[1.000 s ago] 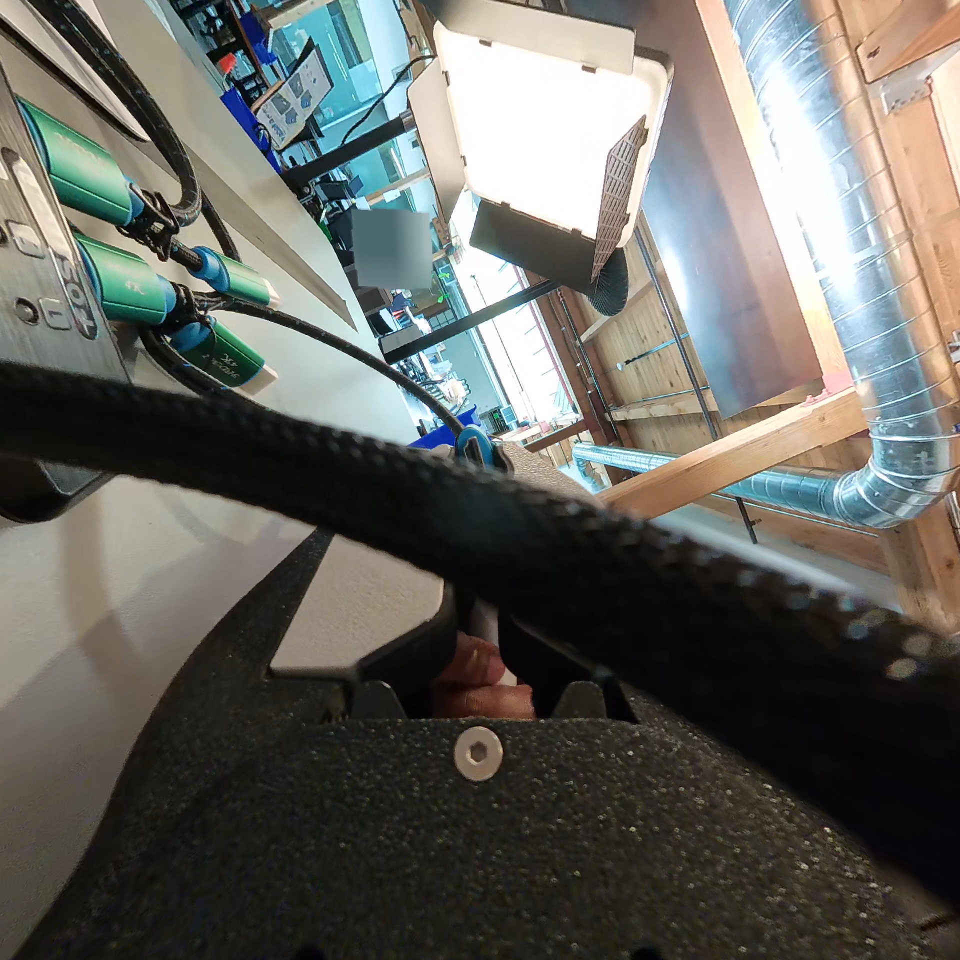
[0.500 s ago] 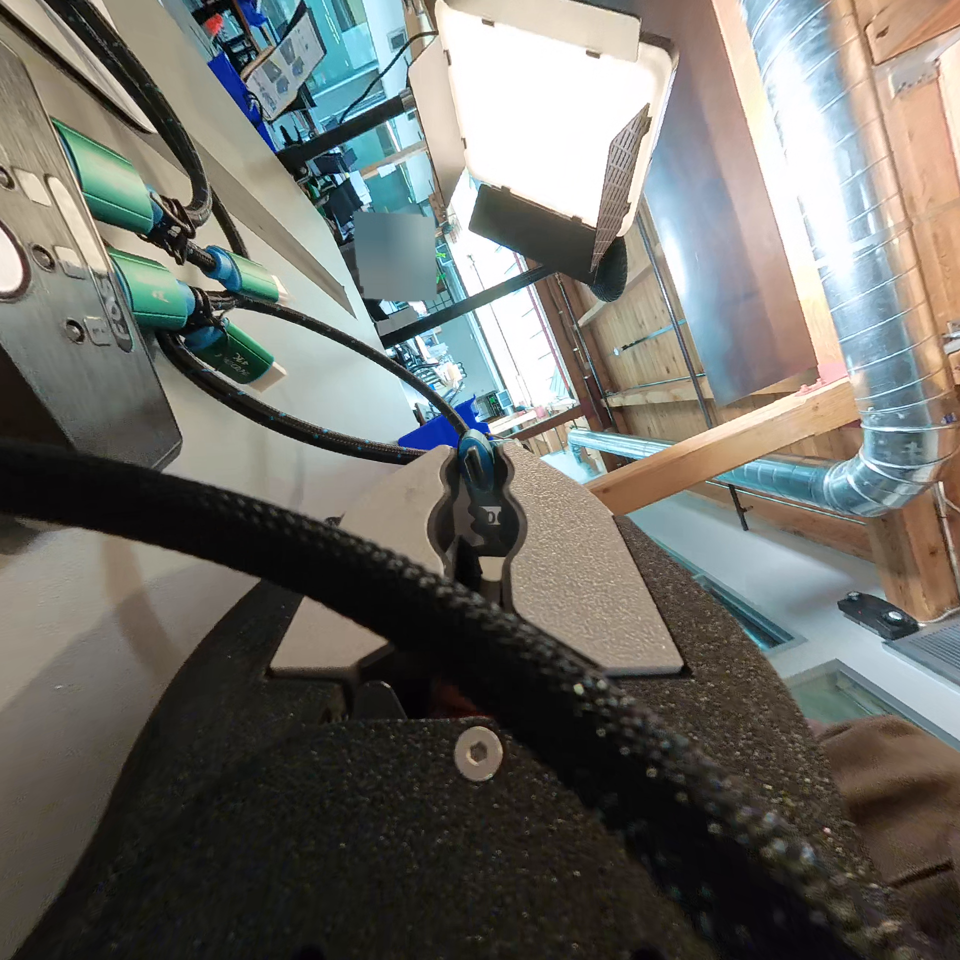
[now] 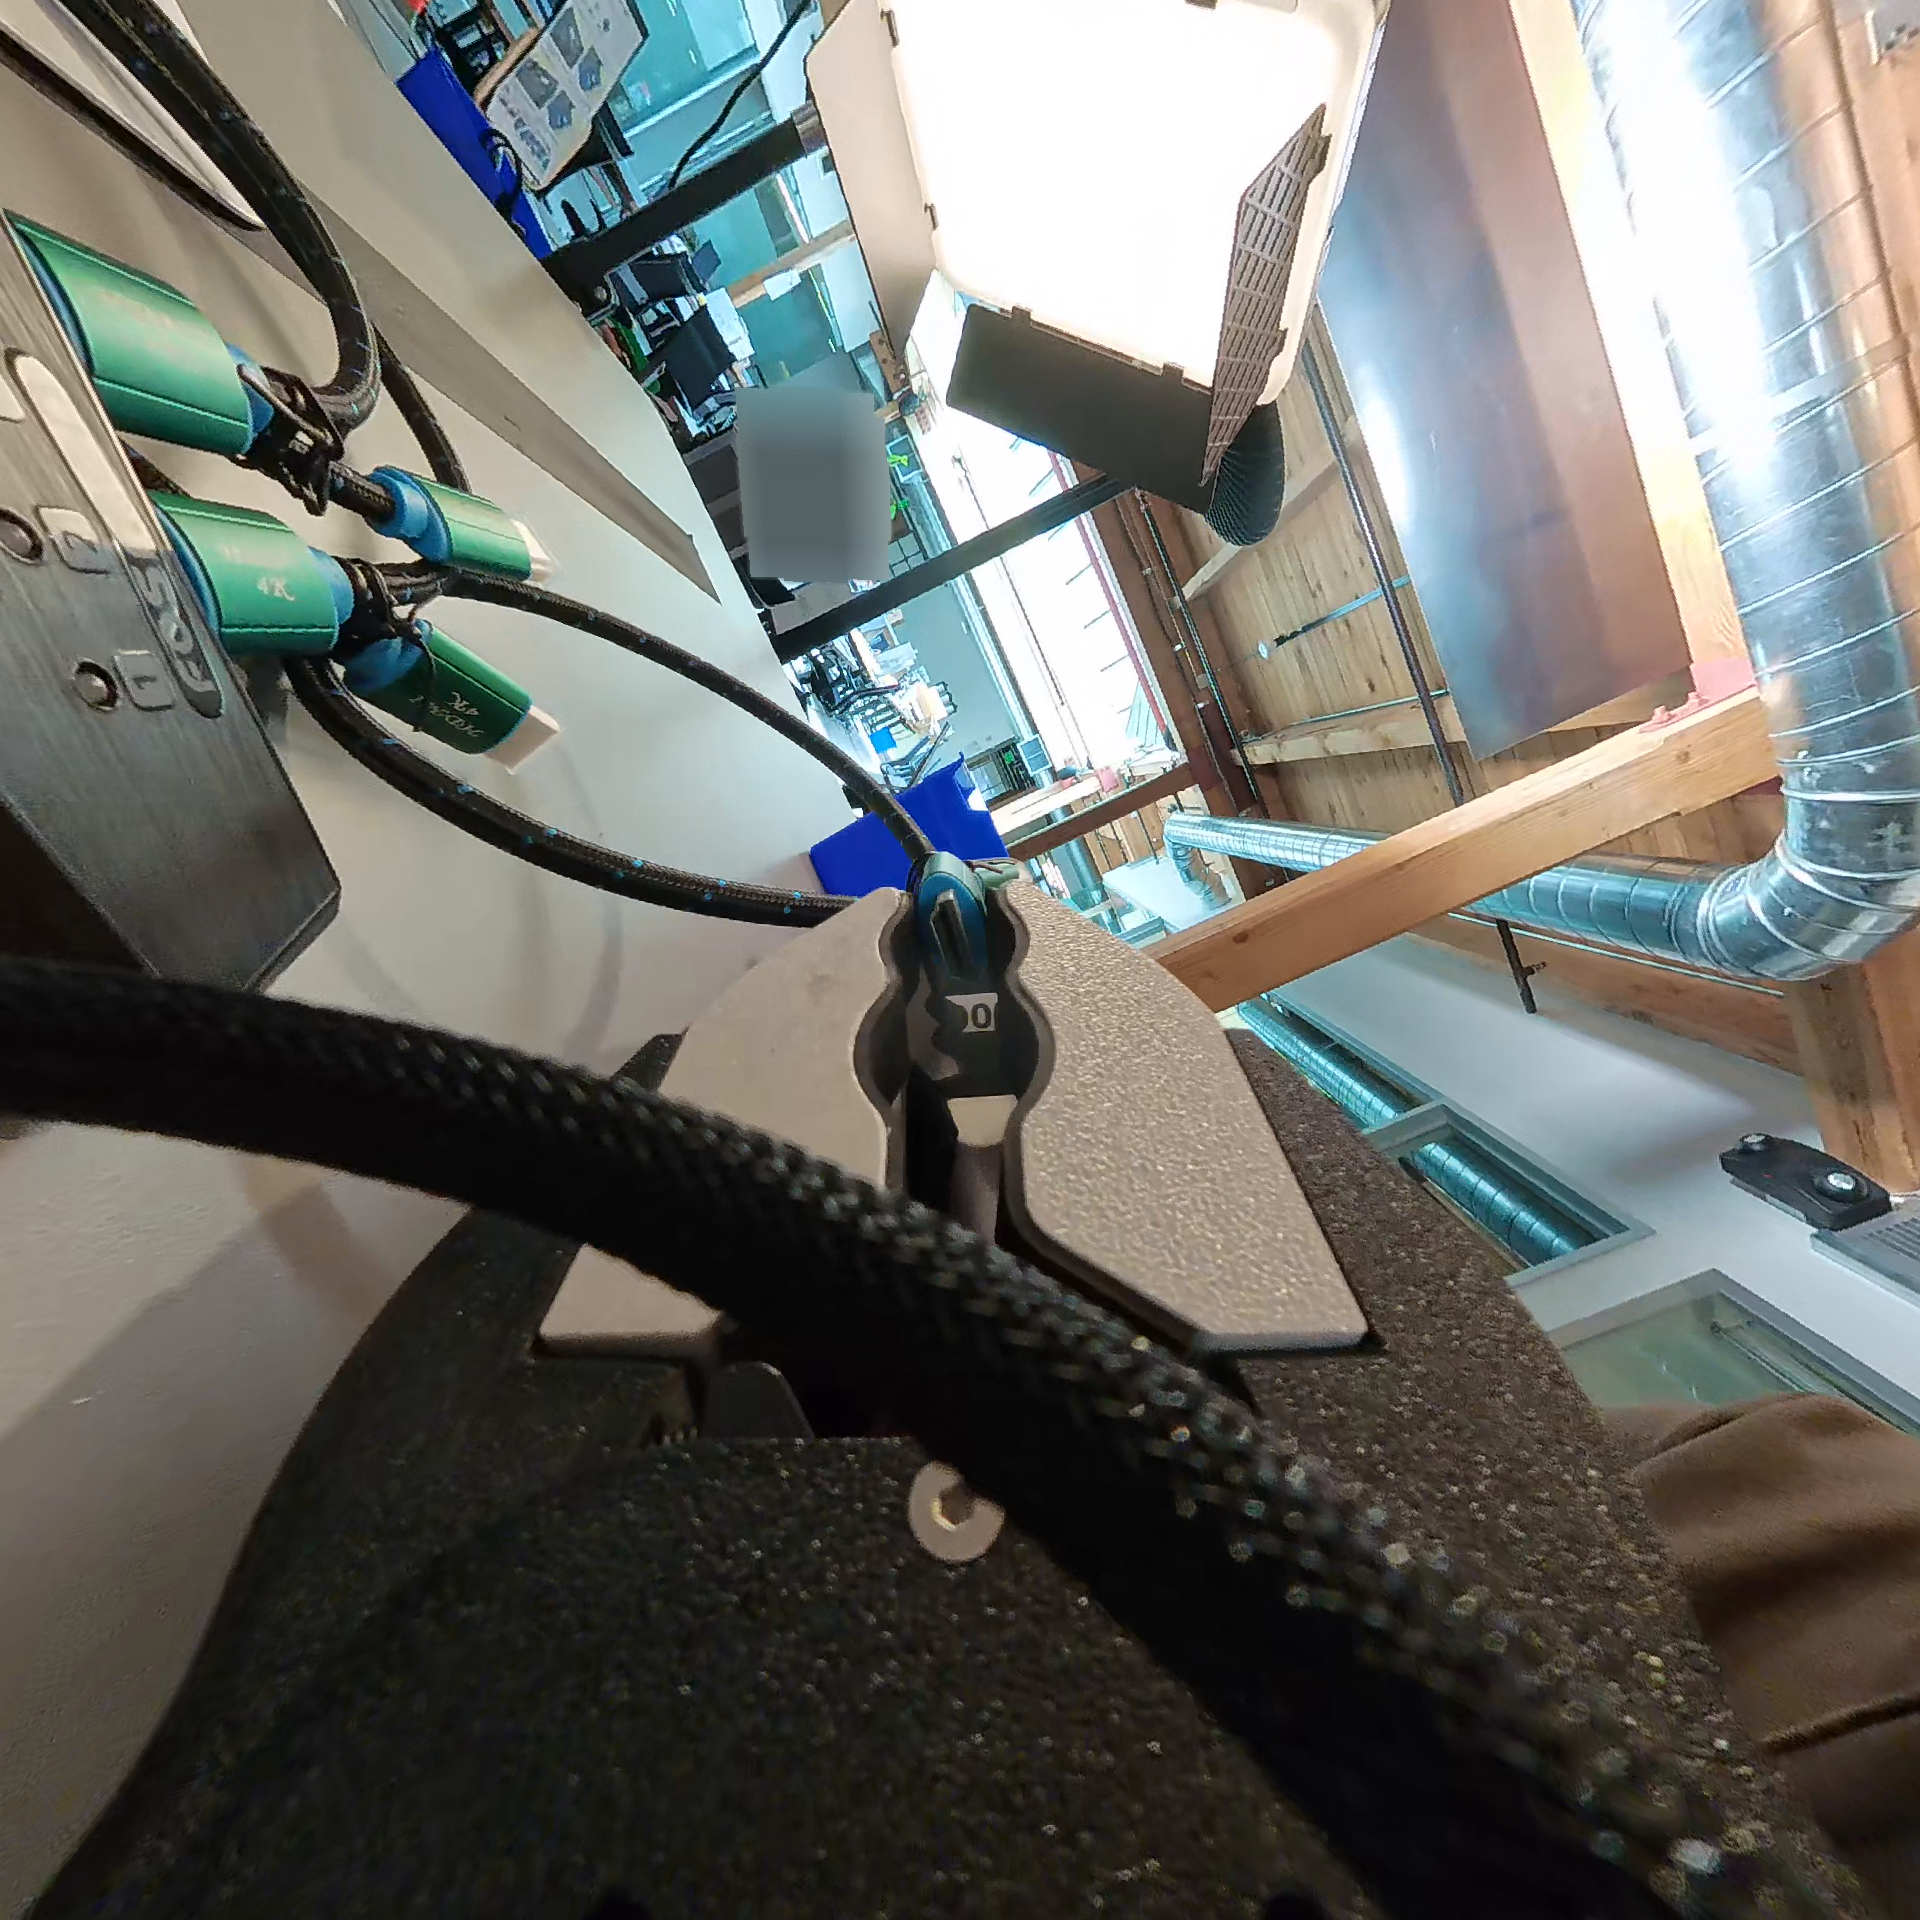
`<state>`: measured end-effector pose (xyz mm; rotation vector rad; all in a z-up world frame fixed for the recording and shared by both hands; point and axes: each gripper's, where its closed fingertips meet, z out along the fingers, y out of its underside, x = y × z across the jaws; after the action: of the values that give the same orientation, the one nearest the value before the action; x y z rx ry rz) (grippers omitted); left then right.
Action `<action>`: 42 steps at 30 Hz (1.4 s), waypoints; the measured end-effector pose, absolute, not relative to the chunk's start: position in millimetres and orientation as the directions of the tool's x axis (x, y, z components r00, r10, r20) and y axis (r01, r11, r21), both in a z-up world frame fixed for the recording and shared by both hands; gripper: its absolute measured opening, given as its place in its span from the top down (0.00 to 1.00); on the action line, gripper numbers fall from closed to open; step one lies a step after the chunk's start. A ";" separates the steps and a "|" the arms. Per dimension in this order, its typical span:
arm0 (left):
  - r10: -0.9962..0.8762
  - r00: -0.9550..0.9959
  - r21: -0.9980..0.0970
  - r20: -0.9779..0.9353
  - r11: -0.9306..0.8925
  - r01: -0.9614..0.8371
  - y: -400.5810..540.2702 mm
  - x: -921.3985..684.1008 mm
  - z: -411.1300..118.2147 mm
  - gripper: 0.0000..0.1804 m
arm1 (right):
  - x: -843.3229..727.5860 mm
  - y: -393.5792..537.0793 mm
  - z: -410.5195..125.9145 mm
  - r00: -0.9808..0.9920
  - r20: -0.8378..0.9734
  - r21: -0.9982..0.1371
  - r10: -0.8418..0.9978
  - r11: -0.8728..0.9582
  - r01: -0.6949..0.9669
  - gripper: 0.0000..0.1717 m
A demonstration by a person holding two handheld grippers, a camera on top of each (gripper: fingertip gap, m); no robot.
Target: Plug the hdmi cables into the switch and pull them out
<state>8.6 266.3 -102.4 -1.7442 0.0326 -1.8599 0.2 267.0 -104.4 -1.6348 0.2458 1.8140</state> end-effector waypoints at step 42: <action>-0.409 0.070 -0.407 0.910 -0.848 0.340 259.0 17.3 -110.5 0.94 | 6.7 272.2 -110.6 0.057 -0.947 -0.284 0.316 -0.740 -0.609 0.92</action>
<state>17.3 259.0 -110.5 -1.8217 0.0684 -1.8323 6.7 272.2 -110.6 -1.6687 0.2967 1.7609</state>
